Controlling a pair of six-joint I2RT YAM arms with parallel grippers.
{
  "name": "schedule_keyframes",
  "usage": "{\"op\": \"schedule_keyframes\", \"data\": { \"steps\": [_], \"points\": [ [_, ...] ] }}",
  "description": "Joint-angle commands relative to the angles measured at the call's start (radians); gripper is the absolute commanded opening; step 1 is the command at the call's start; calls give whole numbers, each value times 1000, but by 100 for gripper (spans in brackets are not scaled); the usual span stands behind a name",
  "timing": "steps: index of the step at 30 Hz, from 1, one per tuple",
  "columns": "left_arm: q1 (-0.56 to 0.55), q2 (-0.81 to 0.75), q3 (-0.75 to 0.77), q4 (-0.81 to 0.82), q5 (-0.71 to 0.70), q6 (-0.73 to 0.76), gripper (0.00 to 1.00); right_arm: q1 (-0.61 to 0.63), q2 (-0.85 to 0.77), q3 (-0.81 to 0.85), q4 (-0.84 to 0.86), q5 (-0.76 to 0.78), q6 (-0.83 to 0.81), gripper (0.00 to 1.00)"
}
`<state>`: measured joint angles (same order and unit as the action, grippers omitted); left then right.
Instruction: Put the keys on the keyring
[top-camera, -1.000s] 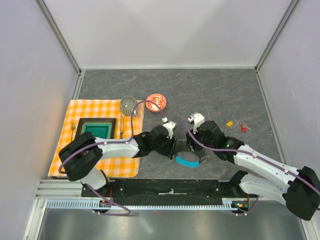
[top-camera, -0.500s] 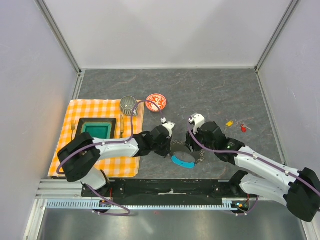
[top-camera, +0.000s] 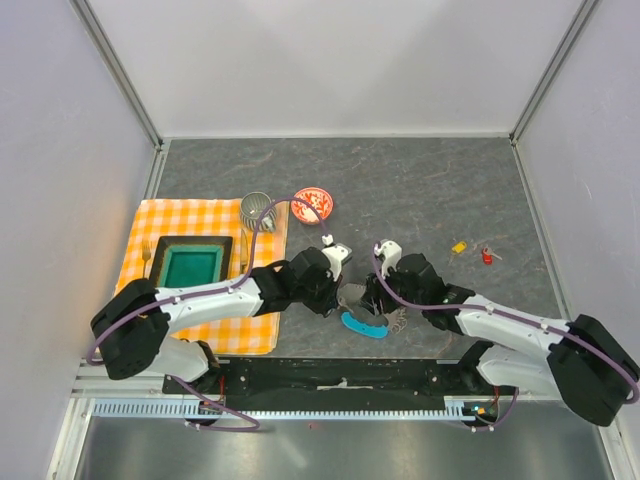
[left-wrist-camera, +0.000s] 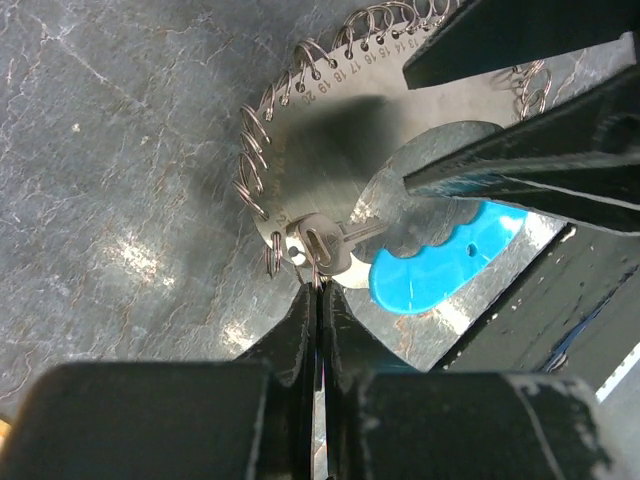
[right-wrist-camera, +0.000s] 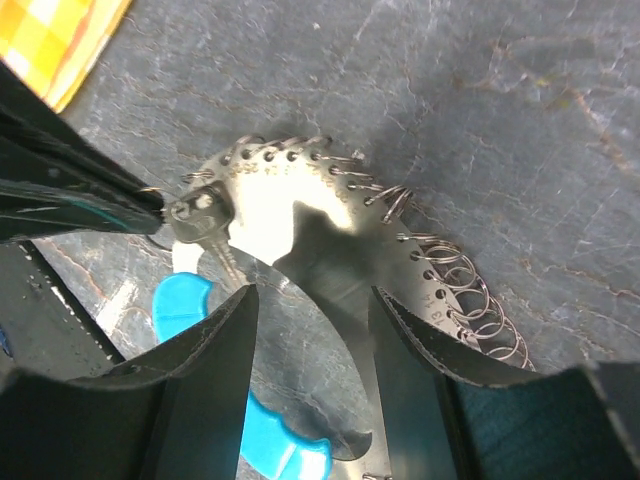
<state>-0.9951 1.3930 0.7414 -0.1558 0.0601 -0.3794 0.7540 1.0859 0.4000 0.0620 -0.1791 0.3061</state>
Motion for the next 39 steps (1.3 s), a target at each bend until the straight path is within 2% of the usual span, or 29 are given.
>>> {"op": "schedule_keyframes", "data": {
  "steps": [1, 5, 9, 13, 17, 23, 24, 28, 31, 33, 36, 39],
  "points": [
    [0, -48, 50, -39, 32, 85, 2, -5, 71, -13, 111, 16, 51, 56],
    [1, -60, 58, -74, 27, 93, 3, -10, 153, -13, 93, 56, 85, 56],
    [12, -87, 9, -77, -5, 34, 11, -30, 204, -13, 67, 121, 113, 57],
    [23, -120, -59, -59, -29, -29, 11, -51, 194, -10, 33, 173, 113, 58],
    [26, -100, -114, -30, 15, -61, 13, -58, 178, 0, 18, 214, 91, 59],
    [27, -88, -165, 41, 53, -137, 14, -58, 170, 11, 16, 193, 53, 59],
    [26, -81, -165, 42, 49, -142, 16, -58, 164, 10, 19, 184, 50, 59],
    [26, -75, -160, 68, 36, -115, 38, -58, 140, 8, 45, 113, 30, 59],
    [26, -94, -151, 93, 24, -79, 38, -58, 123, 8, 52, 101, 25, 59],
    [26, -100, -149, 104, 14, -75, 43, -58, 127, 10, 52, 101, 24, 59],
    [26, -78, -125, 119, 17, -73, 56, -56, 141, 11, 52, 93, 24, 59],
    [26, -31, -86, 133, 40, -53, 58, -58, 154, 13, 55, 81, 22, 59]
  ]
}}
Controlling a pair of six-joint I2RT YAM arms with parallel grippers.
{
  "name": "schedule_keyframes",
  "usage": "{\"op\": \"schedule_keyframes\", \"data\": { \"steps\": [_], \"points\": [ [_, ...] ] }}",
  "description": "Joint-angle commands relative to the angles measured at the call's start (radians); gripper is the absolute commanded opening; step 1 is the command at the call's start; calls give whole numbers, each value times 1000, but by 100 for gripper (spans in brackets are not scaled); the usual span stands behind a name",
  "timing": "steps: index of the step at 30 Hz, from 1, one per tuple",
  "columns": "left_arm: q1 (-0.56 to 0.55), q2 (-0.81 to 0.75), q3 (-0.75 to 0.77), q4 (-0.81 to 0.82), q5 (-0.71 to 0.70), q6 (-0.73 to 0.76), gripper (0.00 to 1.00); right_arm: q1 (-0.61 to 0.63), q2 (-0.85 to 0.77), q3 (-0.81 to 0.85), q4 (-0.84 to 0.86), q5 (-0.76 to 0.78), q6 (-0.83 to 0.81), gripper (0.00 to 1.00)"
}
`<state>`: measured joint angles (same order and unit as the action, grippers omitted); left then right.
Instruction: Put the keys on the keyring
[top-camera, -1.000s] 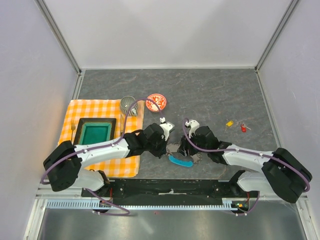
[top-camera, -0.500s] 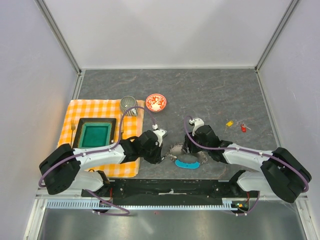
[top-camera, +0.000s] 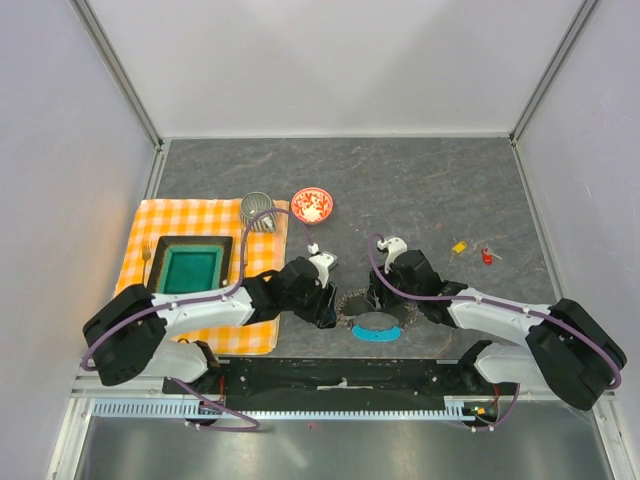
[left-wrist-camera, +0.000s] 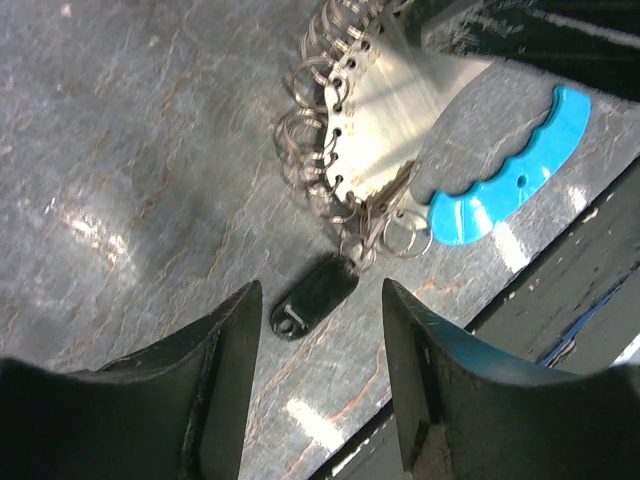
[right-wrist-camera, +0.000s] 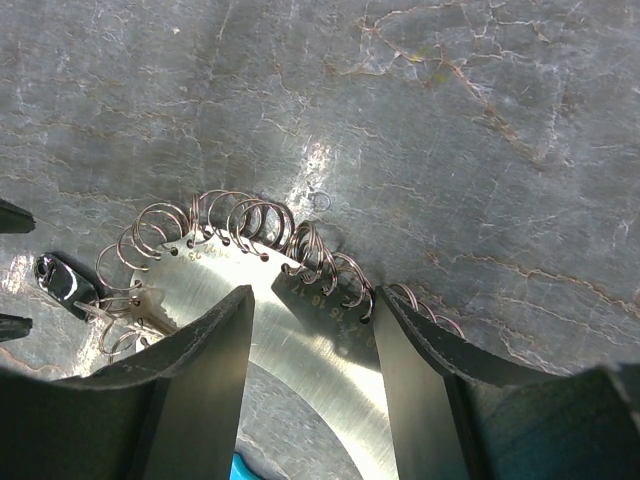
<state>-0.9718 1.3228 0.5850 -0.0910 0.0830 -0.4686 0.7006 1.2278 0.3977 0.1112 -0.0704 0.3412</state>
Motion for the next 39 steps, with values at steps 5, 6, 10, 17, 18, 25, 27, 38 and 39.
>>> {"op": "schedule_keyframes", "data": {
  "steps": [5, 6, 10, 17, 18, 25, 27, 38, 39],
  "points": [
    [-1, 122, 122, 80, 58, 48, 54, -4, 15, 13, 7, -25, -13, 59],
    [1, 134, 127, 82, 75, 48, 53, -4, 16, 12, 7, -23, -13, 59],
    [-1, 179, 136, 88, 121, 42, 47, -4, 25, 12, 7, -23, -11, 59],
    [-8, 196, 124, 86, 158, 24, 43, -4, 38, 9, 5, 4, -10, 59],
    [-10, 199, 122, 85, 156, 22, 43, -3, 41, 9, 5, 4, -10, 59],
    [-10, 214, 128, 73, 156, 25, 28, -4, 52, 9, 8, 15, -10, 59],
    [-8, 223, 130, 59, 165, 24, 29, -4, 52, 7, 10, 20, -11, 59],
    [11, 266, 153, 118, 3, 33, 5, -6, 90, 29, 15, 129, 16, 59],
    [22, 277, 163, 129, -18, 36, 2, -9, 90, 30, 12, 153, 19, 59]
  ]
}}
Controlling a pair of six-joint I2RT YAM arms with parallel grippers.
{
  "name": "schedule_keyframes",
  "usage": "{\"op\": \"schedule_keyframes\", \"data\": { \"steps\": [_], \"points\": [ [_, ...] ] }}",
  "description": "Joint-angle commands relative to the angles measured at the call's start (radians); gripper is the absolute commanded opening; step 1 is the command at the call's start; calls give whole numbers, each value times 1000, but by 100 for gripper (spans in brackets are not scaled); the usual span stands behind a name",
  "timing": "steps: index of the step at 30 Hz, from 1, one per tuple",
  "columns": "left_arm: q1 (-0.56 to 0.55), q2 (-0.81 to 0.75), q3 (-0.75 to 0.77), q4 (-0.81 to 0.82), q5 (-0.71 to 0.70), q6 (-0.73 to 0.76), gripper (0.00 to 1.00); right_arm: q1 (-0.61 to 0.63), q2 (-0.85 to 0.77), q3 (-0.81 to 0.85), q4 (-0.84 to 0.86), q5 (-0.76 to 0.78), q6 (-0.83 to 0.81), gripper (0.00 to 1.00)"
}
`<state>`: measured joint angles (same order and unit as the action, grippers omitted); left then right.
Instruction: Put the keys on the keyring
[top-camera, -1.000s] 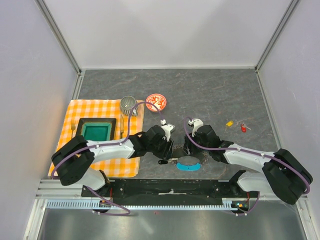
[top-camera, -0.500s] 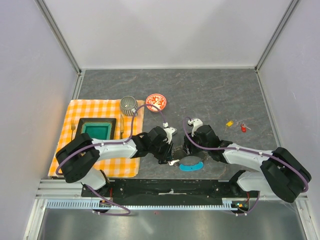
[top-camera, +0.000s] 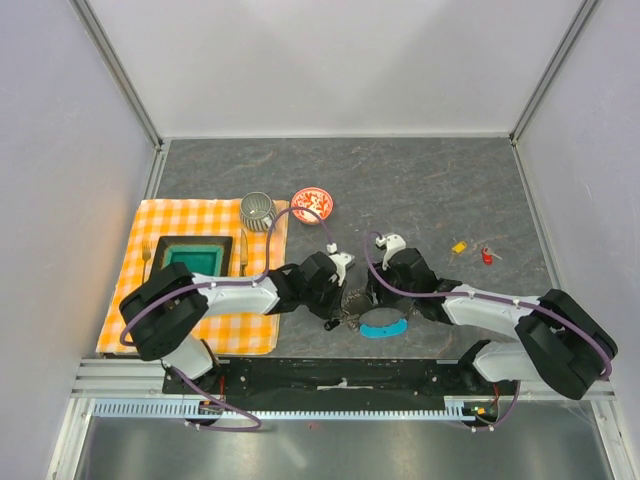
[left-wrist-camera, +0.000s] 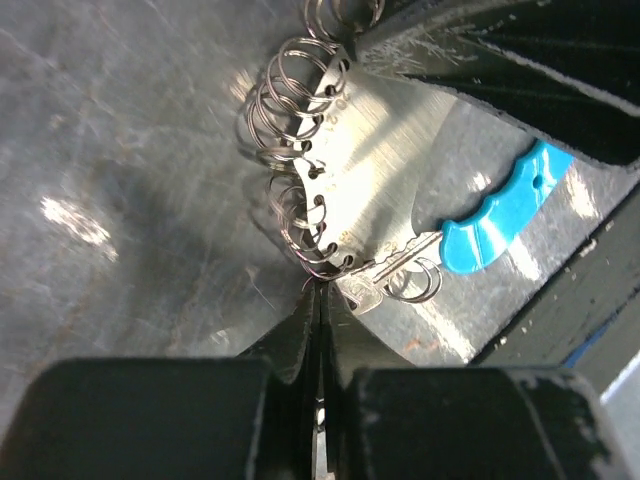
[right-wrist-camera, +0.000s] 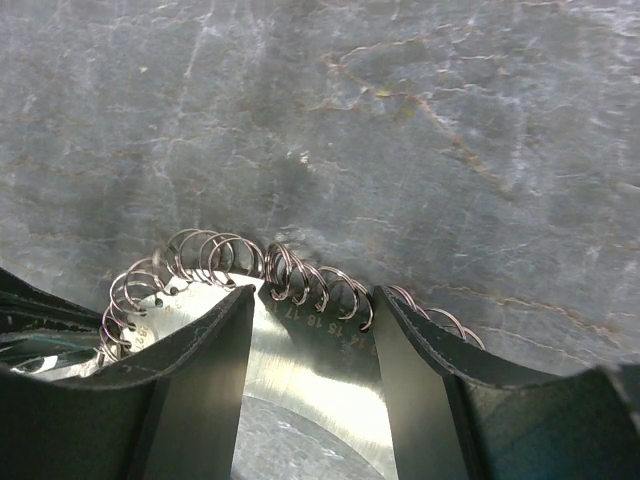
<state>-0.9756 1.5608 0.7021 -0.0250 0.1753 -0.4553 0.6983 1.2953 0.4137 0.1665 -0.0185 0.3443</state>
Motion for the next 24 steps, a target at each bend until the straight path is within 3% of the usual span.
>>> {"op": "schedule_keyframes", "data": {
  "steps": [1, 5, 8, 9, 15, 22, 24],
  "points": [
    [53, 39, 51, 82, -118, 21, 2, -16, 21, 17, -45, 110, 19, 59],
    [109, 7, 47, 106, -151, 4, 2, -31, -10, 34, -61, 146, 32, 59],
    [110, -48, 22, 106, -166, 17, 10, -31, -71, 40, -82, 103, 1, 59],
    [109, -62, 2, 108, -157, 14, 17, -31, -92, 37, -79, 82, -8, 59],
    [109, -283, -125, 151, -170, -34, 38, -29, -225, 33, -36, -188, 19, 59],
    [110, -619, -72, -61, -348, 32, 64, -29, -102, 13, -18, -247, 107, 58],
    [110, -711, -24, -150, -411, 84, 72, -29, -45, -18, 62, -308, 160, 57]
  ]
}}
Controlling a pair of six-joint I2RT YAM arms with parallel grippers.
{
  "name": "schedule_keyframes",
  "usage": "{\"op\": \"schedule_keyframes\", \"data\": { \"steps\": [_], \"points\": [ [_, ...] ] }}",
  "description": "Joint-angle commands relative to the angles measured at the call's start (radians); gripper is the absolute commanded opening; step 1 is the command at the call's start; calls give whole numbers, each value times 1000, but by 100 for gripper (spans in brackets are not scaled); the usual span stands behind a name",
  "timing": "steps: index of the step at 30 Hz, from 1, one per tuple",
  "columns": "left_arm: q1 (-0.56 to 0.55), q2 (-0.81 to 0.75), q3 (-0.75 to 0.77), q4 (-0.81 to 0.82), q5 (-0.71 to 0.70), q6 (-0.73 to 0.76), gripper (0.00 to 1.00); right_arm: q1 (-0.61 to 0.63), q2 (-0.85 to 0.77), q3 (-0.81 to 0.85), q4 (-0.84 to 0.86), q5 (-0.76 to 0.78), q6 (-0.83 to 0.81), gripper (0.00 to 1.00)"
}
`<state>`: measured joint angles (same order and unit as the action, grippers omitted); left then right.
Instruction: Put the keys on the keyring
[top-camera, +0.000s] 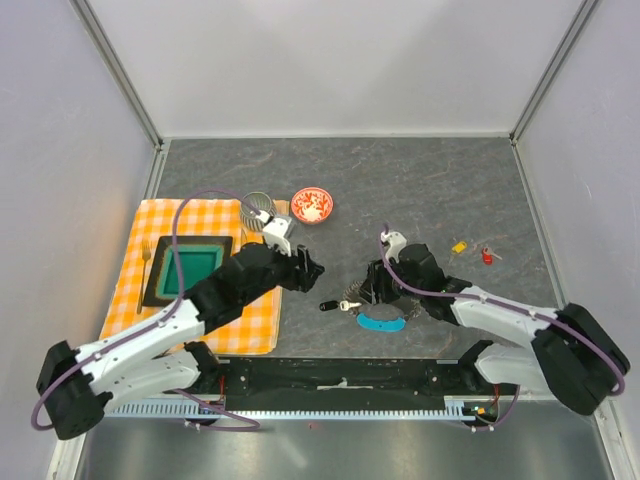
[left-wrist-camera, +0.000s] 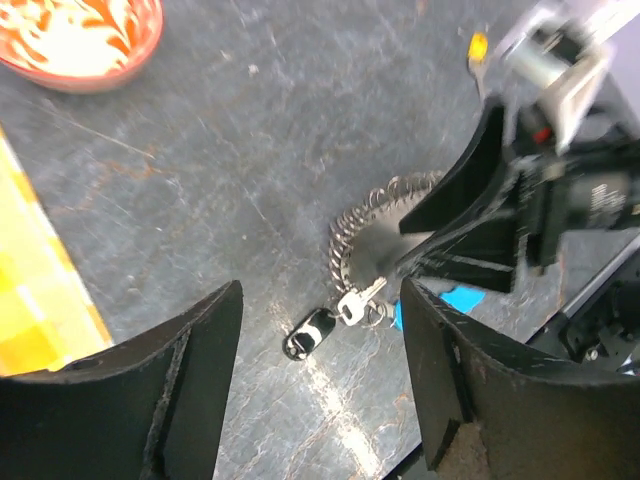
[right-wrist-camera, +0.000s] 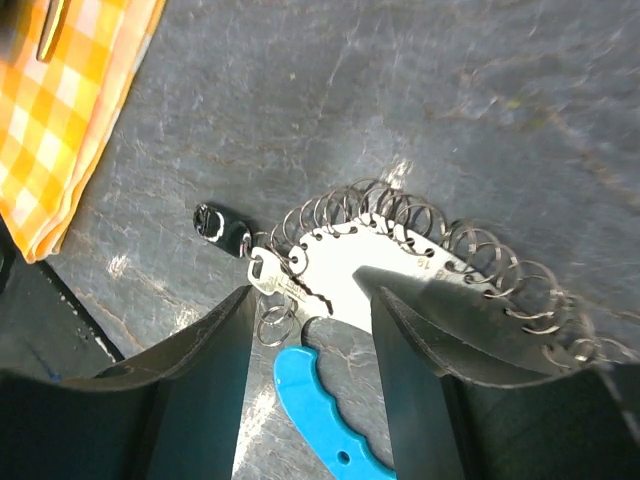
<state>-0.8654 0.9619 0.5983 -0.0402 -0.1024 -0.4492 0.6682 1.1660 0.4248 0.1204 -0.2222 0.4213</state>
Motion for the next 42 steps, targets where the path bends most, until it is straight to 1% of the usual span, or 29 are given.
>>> {"op": "schedule_keyframes", "data": {
  "steps": [1, 5, 9, 10, 13, 16, 19, 22, 26, 30, 34, 37, 38, 40, 42],
  "points": [
    [0, -129, 102, -151, -154, 93, 73, 1, 93, -35, 152, -118, 102, 57],
    [2, -192, 161, -222, -184, 207, 74, 2, 152, -32, 194, -166, 102, 57],
    [2, -210, 221, -282, -206, 320, 74, 10, 201, -11, 203, -193, 90, 56],
    [2, -213, 231, -282, -212, 363, 74, 19, 221, -5, 197, -198, 82, 56],
    [0, -219, 222, -271, -249, 421, 74, 37, 245, 23, 174, -204, 71, 54],
    [3, -223, 184, -239, -272, 429, 74, 54, 257, 49, 144, -201, 66, 52],
    [19, -221, 158, -231, -232, 426, 74, 71, 267, 77, 113, -198, 59, 48],
    [26, -229, 153, -237, -230, 434, 74, 93, 281, 104, 104, -229, 53, 47],
    [39, -245, 146, -239, -217, 432, 74, 149, 310, 201, 44, -238, 51, 41],
    [45, -249, 143, -248, -215, 429, 74, 212, 304, 265, 27, -226, 53, 40],
    [49, -253, 143, -250, -209, 426, 74, 228, 278, 282, 65, -237, 37, 40],
    [54, -258, 141, -250, -206, 425, 73, 228, 251, 302, -16, -91, 2, 39],
    [55, -259, 141, -250, -203, 425, 74, 228, 247, 308, -92, 19, -12, 38],
    [59, -258, 141, -251, -200, 425, 73, 228, 242, 319, -166, 96, -38, 37],
    [63, -256, 140, -250, -192, 423, 73, 237, 248, 325, -232, 135, -68, 37]
  ]
}}
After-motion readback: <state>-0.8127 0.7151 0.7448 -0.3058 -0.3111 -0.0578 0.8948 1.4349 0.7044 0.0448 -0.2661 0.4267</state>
